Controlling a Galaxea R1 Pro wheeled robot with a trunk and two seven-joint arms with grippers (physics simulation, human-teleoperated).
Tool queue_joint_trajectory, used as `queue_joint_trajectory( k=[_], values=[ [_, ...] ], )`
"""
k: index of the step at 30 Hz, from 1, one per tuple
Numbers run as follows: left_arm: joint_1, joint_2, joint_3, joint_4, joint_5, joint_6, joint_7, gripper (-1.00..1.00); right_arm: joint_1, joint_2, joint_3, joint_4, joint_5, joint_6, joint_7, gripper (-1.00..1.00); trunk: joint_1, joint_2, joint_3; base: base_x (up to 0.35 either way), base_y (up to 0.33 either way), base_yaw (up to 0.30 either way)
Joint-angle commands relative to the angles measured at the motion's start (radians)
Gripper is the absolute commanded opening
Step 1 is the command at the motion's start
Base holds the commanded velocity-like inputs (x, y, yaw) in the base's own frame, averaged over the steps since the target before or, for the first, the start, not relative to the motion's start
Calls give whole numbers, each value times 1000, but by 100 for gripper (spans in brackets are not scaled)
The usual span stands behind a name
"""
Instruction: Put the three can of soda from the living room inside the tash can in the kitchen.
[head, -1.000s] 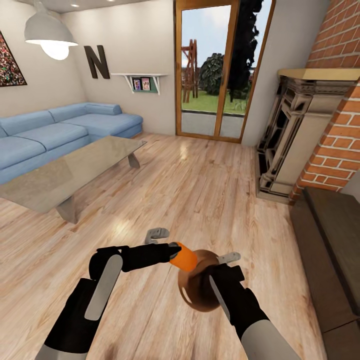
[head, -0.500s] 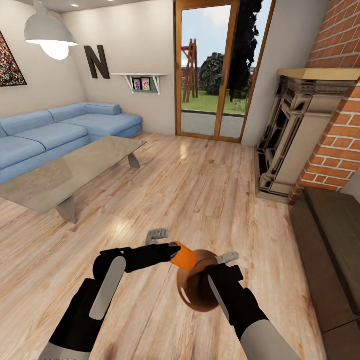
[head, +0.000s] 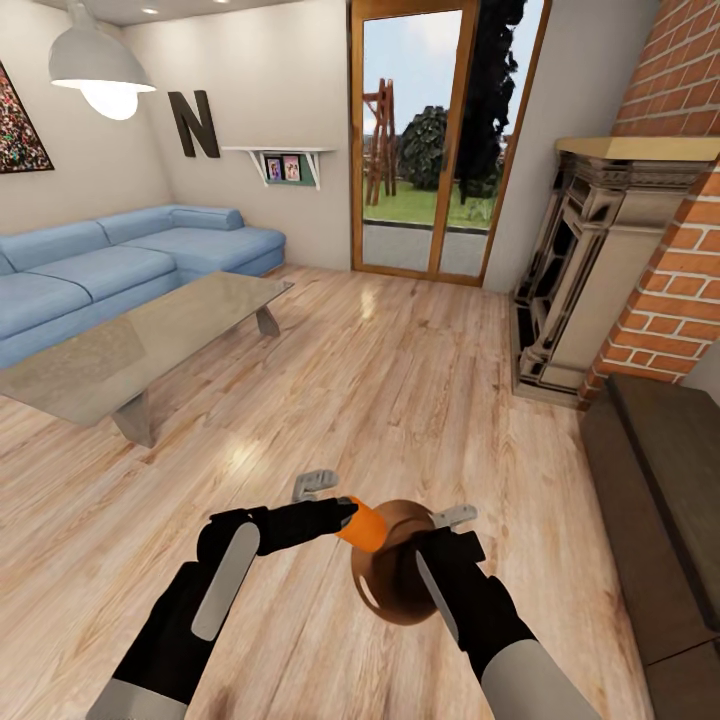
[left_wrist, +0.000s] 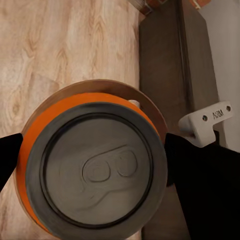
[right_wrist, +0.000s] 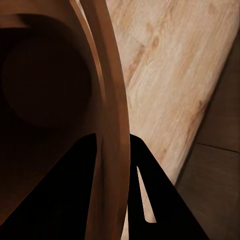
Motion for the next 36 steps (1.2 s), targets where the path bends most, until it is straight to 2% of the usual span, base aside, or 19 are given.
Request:
queue_joint_trajectory(
  k=[1, 11, 24, 36],
  values=[
    [0, 0, 0, 1, 0, -1, 0, -100, 0, 0, 2, -1, 7, 0, 4, -100, 0, 0, 0, 0, 0, 0],
    [0, -5, -1, 10, -2, -19, 0, -100, 0, 0, 19, -1, 5, 0, 4, -100, 0, 0, 0, 0, 0, 0],
    [0, -10, -25, 30, -2, -27, 0, -100, 0, 0, 21, -1, 5, 0, 5, -100, 0, 0, 0, 0, 0, 0],
    [0, -10, -28, 37, -1, -40, 0, -100, 0, 0, 21, -1, 5, 1, 4, -100, 0, 0, 0, 0, 0, 0]
  ],
)
